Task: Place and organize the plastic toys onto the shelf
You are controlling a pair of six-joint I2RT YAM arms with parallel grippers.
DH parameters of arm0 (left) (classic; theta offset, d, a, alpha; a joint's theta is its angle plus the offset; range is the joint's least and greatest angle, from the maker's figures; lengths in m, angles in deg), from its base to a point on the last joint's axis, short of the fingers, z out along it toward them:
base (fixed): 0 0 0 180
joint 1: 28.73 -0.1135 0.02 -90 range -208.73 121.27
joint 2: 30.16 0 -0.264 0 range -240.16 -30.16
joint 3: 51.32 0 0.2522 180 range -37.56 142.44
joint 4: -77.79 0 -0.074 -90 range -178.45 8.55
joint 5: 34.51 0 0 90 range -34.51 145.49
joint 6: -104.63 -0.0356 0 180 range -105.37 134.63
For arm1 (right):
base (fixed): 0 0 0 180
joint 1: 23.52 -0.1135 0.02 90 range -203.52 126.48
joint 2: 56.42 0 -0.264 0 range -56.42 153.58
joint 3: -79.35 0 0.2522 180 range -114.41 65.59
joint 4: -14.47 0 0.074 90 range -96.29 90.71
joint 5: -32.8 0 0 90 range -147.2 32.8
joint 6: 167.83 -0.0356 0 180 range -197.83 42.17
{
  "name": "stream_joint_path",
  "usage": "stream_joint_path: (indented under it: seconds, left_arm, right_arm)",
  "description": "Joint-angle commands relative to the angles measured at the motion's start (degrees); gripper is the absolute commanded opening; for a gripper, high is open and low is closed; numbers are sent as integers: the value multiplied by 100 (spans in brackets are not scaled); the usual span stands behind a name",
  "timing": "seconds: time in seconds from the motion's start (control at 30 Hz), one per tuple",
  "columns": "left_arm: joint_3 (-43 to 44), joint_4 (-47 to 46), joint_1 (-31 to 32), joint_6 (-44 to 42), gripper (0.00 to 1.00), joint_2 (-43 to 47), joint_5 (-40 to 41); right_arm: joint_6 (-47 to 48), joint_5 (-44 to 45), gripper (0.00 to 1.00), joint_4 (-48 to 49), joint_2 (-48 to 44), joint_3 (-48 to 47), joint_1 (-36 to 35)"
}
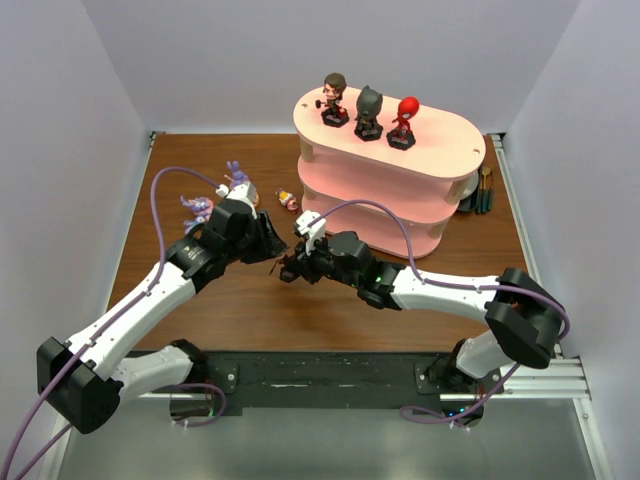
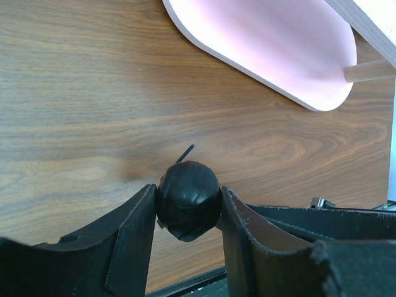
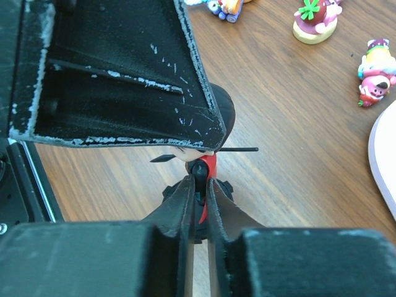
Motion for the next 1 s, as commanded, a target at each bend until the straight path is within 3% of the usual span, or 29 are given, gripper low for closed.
stream_joint_path:
  seconds: [0.0,0.07,0.17,0.2,0.27,0.3,0.4,0.5,0.73,0.97]
  left_arm:
    - [82,-233,36,102,8,144,-147]
    - [82,-242,28,110,14,153,-164]
    - [82,-251,36,40,35,162,-199]
    - [82,-251,28,23,47,171,-208]
    - [108,-233,36,-39,57,240,-208]
    - [125,-224,28,-65,69,267,-191]
    - [292,-128,36,-223,85,390,-86]
    - [538,-32,28,-496,92,522,151]
    - [1004,-4,19,-1242,95,803,556]
    - [961,-539,-8,-1954,97,1514,1048]
  right_arm:
    - [41,98,4,296,40,-222,-23]
    - [58,89,0,296,-4,-205,-32]
    - [67,80,0,296,-83,-169,-32]
    - [67,63,0,296,-118,-161,-32]
    - [85,80,0,269,-215,-143,-23]
    - [93,80,0,252,-259,-134,-32]
    - [102,98,0,182,-452,-108,-23]
    - [76,133,0,-20,-767,-73,-14]
    - [190,483,0,-661,-1829,59,-23]
    - [524,1126,0,-2330,-3255,-265,21]
